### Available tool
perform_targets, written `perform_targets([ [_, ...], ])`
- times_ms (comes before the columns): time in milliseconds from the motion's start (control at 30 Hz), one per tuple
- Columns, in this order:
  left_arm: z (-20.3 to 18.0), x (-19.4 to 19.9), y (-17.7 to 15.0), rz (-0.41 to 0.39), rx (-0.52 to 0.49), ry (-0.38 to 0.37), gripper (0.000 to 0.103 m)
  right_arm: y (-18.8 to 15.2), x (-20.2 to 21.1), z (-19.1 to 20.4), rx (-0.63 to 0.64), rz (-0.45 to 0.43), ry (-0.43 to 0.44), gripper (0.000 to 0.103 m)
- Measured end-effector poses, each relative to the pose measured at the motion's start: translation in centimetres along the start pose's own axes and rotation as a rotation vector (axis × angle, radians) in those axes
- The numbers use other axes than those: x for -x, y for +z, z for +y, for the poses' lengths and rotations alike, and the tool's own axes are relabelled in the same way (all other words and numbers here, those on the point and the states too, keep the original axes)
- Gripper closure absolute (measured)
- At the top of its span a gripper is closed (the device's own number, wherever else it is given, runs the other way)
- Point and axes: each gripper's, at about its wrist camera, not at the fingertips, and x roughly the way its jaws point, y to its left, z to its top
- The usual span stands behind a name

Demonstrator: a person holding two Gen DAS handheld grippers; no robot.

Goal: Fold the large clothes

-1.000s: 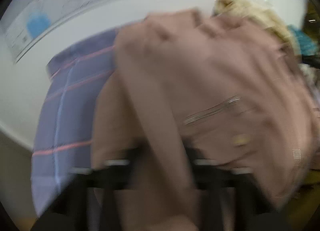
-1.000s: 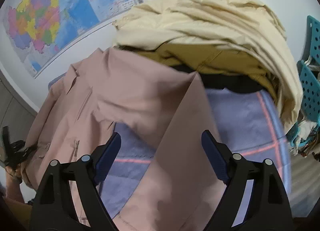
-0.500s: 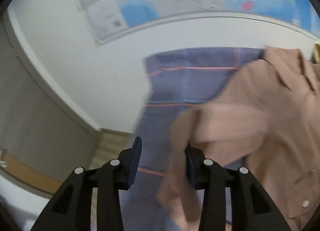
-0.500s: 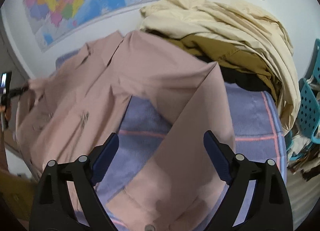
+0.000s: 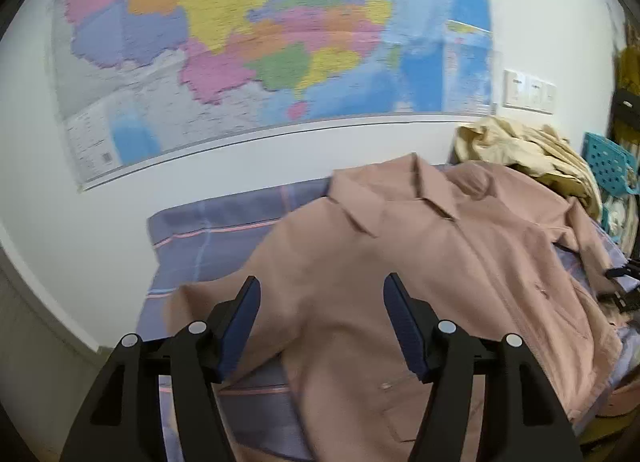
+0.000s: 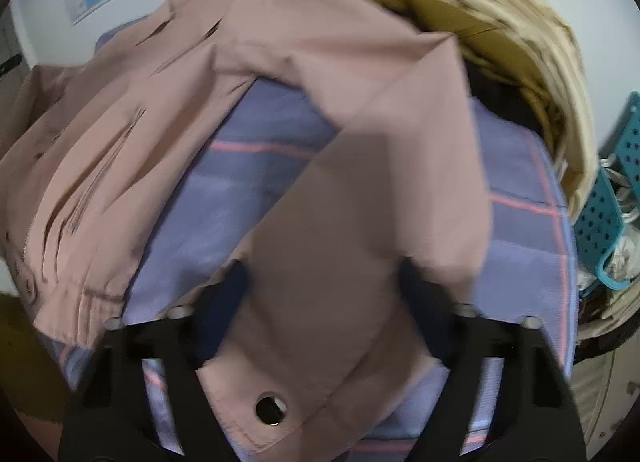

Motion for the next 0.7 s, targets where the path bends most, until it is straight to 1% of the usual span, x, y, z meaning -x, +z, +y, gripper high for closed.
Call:
perform_targets([
  [33, -0.5, -0.2, 0.1, 0.000, -0.003, -0.018, 0.041, 0.2, 0.3, -0.7, -0.036, -0.004, 0.026, 0.100],
  [100, -1.4, -0.7, 0.0, 0.000, -0.014, -0.051, 0.041, 0.6, 1.2, -1.9, -0.105, -0.015, 0.109, 0.102],
  [133, -1.9, -0.9, 0.0, 0.001, -0.022, -0.067, 0.041, 0.8, 1.7, -2.1, -0.110, -0.024, 0.129, 0.101],
  [167, -2.5, -1.1, -0.1, 0.002, -0.031, -0.085, 0.041, 1.1, 2.4, -2.5, -0.129, -0.041, 0.175, 0.101],
  [200, -3.1, -1.0, -0.3, 0.001, -0.035, -0.104, 0.041, 1.8, 4.0, -3.0, -0.167, -0.092, 0.260, 0.101],
  [267, -4.0, -1.3, -0.3, 0.004, -0.038, -0.148, 0.041, 3.0, 6.2, -3.1, -0.170, -0.155, 0.314, 0.101],
  [367, -4.8, -1.7, -0.3, 0.007, -0.041, -0.196, 0.041, 5.8, 10.6, -2.7, -0.174, -0.279, 0.467, 0.101],
  [400, -5.1, -2.0, -0.1, 0.007, -0.038, -0.216, 0.041, 6.8, 11.4, -2.4, -0.170, -0.304, 0.487, 0.101],
  [500, -5.3, -2.3, 0.4, 0.000, -0.023, -0.279, 0.041, 10.5, 14.5, -1.0, -0.127, -0.408, 0.603, 0.101],
  [533, -5.4, -2.3, 0.5, -0.005, -0.016, -0.298, 0.041, 12.1, 15.4, -0.1, -0.103, -0.438, 0.649, 0.101],
  [567, -5.3, -2.3, 0.7, -0.011, -0.008, -0.315, 0.041, 13.2, 15.8, 0.7, -0.085, -0.457, 0.679, 0.101],
  [600, -5.2, -2.3, 0.9, -0.020, 0.002, -0.328, 0.042, 15.0, 16.4, 2.2, -0.054, -0.482, 0.710, 0.101],
  [633, -4.9, -2.3, 1.1, -0.025, 0.012, -0.337, 0.042, 16.7, 16.7, 4.0, -0.007, -0.495, 0.726, 0.101],
  [667, -4.5, -2.3, 1.2, -0.031, 0.028, -0.350, 0.042, 18.4, 16.5, 5.8, 0.034, -0.496, 0.762, 0.101],
  [700, -4.1, -2.2, 1.3, -0.038, 0.041, -0.359, 0.041, 19.5, 16.2, 6.8, 0.049, -0.487, 0.790, 0.101],
])
